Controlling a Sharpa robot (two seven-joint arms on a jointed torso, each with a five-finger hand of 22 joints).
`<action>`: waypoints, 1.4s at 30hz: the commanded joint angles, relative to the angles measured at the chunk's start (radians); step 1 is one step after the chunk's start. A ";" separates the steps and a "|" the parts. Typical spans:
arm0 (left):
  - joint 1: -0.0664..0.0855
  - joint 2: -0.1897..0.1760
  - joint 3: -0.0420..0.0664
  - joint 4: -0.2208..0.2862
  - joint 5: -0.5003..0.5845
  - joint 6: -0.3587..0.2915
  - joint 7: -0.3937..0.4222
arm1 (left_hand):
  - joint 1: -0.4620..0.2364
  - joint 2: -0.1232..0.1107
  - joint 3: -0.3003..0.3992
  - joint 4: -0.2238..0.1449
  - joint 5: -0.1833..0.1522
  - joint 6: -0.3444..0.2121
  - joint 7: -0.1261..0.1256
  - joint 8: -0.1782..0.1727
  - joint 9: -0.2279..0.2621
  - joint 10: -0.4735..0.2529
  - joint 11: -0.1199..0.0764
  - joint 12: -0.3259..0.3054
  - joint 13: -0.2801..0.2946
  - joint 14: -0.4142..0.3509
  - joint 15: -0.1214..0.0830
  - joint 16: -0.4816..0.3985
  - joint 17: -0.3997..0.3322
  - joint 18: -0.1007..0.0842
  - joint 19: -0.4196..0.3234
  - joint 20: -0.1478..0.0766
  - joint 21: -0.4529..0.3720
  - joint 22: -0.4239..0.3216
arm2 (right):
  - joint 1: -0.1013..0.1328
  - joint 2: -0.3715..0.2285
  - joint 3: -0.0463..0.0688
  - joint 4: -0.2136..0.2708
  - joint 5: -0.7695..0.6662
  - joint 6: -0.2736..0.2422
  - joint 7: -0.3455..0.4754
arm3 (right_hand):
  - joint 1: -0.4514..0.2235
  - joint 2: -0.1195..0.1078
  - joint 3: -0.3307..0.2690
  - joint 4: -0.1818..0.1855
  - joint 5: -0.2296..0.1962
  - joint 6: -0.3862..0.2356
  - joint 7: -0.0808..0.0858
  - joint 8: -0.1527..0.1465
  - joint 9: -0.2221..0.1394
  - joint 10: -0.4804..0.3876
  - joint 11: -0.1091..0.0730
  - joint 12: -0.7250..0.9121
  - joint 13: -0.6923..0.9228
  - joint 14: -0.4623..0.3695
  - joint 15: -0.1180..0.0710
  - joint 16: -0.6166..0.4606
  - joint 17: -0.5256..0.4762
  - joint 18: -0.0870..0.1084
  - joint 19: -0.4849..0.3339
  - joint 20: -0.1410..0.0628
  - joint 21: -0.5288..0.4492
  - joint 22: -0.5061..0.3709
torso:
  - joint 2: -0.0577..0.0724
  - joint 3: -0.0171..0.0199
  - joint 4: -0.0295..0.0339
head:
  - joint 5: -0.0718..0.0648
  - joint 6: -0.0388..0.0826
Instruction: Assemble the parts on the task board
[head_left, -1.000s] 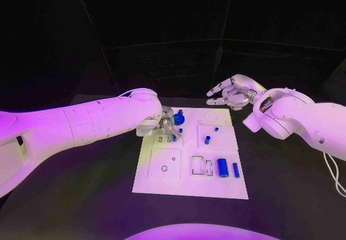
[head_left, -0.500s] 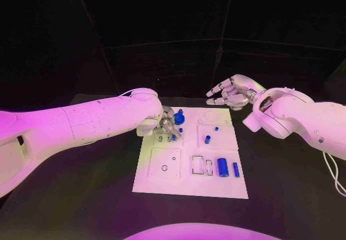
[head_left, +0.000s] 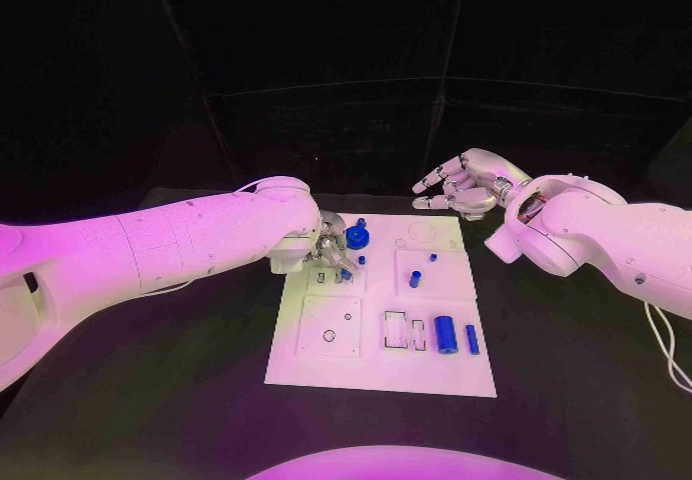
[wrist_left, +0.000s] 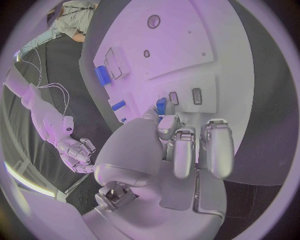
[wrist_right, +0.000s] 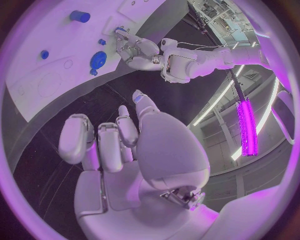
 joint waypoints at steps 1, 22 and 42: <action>0.001 -0.013 0.001 0.014 0.066 -0.075 0.009 | -0.103 -0.109 0.415 -0.157 -0.002 -0.005 0.013 0.028 0.034 0.011 -0.010 -0.008 -0.006 0.104 0.005 0.003 0.263 -0.001 0.018 -0.004 -0.008 0.007 | 0.002 -0.002 0.001 -0.001 -0.019 0.008 0.000 | 0.010 0.002 -0.005 0.000 0.005 -0.009 0.000 0.003 -0.002 -0.006 0.001 -0.004 -0.002 0.037 -0.006 -0.007 -0.002 0.009 -0.006 -0.004 -0.004 -0.003 | -0.001 0.0011 0.0035 | 0.001 0.003; -0.025 -0.113 0.000 0.141 0.068 -0.249 0.017 | -0.207 -0.164 0.588 -0.200 -0.008 -0.004 -0.003 0.066 0.080 0.012 -0.006 -0.025 -0.029 0.104 -0.005 0.003 0.263 0.001 0.016 -0.005 -0.020 -0.002 | 0.002 -0.009 0.000 -0.022 -0.047 0.018 -0.008 | 0.004 0.000 -0.011 0.006 0.009 -0.011 0.001 0.006 -0.002 -0.015 0.002 -0.014 -0.011 0.035 -0.005 -0.013 -0.009 0.013 -0.017 -0.003 -0.016 -0.026 | -0.008 0.0041 0.0254 | 0.004 -0.005; -0.077 -0.104 0.000 0.148 -0.103 -0.327 0.010 | -0.219 -0.177 0.595 -0.206 -0.011 -0.007 -0.003 0.069 0.085 0.010 -0.006 -0.030 -0.036 0.104 -0.005 0.003 0.263 0.001 0.017 -0.005 -0.019 -0.001 | 0.002 -0.008 0.000 -0.027 -0.055 0.024 -0.010 | 0.002 0.000 -0.013 0.009 0.009 -0.011 0.001 0.007 -0.002 -0.017 0.002 -0.016 -0.013 0.034 -0.005 -0.014 -0.010 0.014 -0.018 -0.003 -0.018 -0.028 | -0.006 0.0043 0.0240 | 0.002 -0.006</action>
